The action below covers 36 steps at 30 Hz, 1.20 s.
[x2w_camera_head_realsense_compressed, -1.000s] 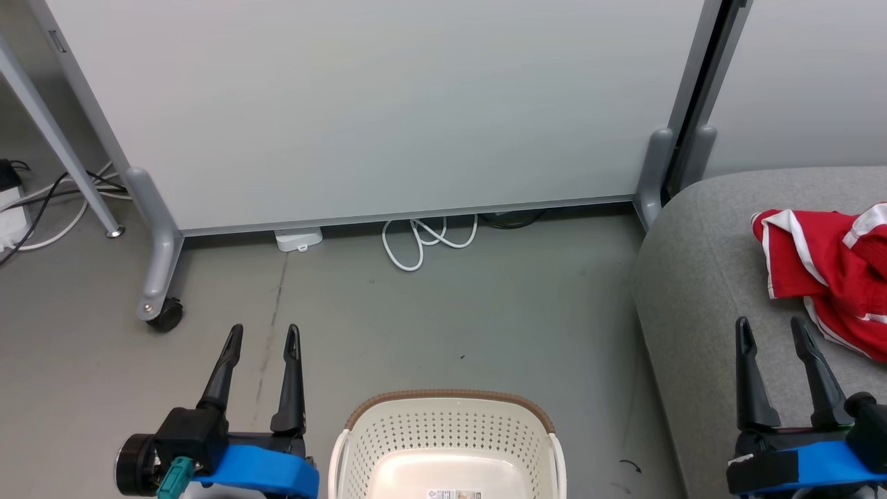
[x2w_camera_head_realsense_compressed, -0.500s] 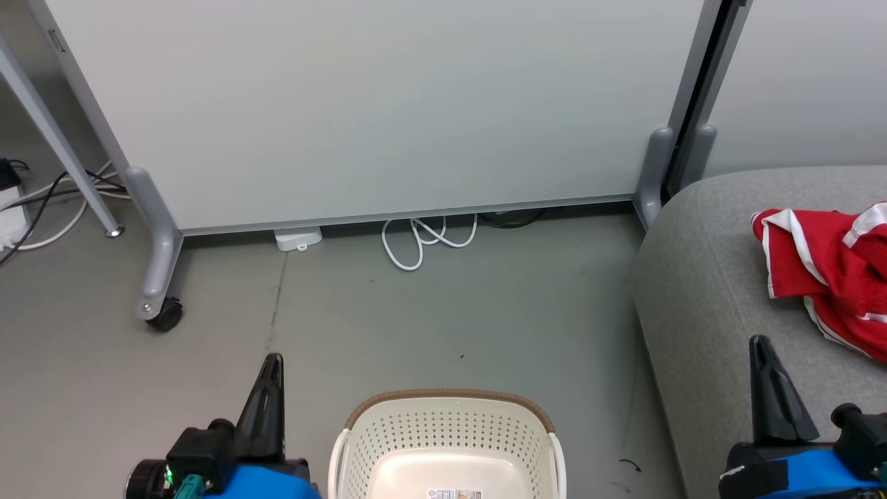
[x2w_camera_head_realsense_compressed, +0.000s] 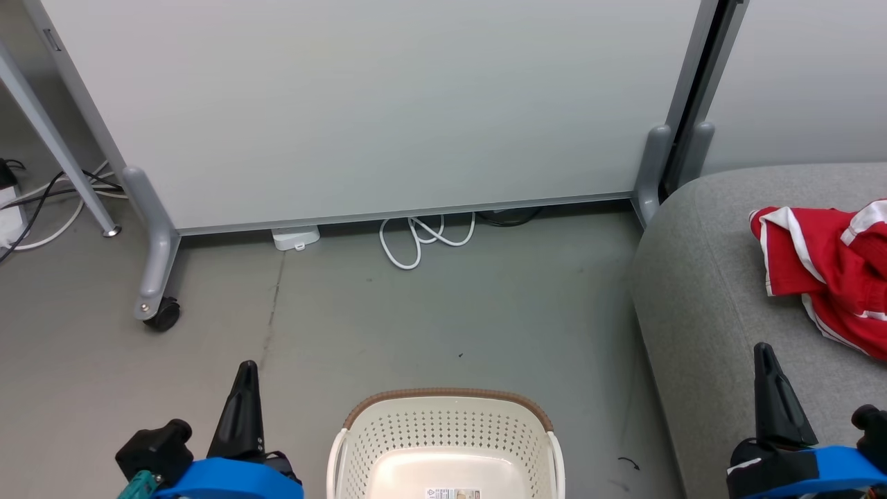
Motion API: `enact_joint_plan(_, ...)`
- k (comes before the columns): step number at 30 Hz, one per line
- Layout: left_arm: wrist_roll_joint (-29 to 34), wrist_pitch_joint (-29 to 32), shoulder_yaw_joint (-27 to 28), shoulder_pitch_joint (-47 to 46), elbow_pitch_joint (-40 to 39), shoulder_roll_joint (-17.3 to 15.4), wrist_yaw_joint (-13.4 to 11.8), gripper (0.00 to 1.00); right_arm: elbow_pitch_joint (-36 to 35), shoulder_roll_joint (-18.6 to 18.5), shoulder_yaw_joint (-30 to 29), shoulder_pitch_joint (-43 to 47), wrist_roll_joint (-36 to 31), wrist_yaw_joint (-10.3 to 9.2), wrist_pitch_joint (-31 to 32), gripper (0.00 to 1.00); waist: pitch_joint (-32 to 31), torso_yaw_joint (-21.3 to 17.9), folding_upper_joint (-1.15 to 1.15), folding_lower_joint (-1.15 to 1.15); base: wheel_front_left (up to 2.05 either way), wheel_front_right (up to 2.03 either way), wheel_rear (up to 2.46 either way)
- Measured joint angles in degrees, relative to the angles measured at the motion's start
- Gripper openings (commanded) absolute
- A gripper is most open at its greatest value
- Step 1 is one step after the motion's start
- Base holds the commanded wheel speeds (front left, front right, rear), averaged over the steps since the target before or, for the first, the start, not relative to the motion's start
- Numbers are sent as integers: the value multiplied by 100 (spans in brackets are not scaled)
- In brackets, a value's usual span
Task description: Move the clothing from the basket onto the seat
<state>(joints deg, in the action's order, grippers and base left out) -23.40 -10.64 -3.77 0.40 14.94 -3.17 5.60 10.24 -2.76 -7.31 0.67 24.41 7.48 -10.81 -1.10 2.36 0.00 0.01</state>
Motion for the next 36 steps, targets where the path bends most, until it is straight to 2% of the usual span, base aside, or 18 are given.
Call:
enact_joint_plan(15,-1414,350,205,-109,-16,11,34,0,71,1,23,-104,1396,-1,338,0,17,-32,0,0,0,0,0)
enact_joint_plan(36,-3032,756,461,-268,-30,16,68,0,158,1,36,-253,2982,-1,756,0,41,-76,0,0,0,0,0)
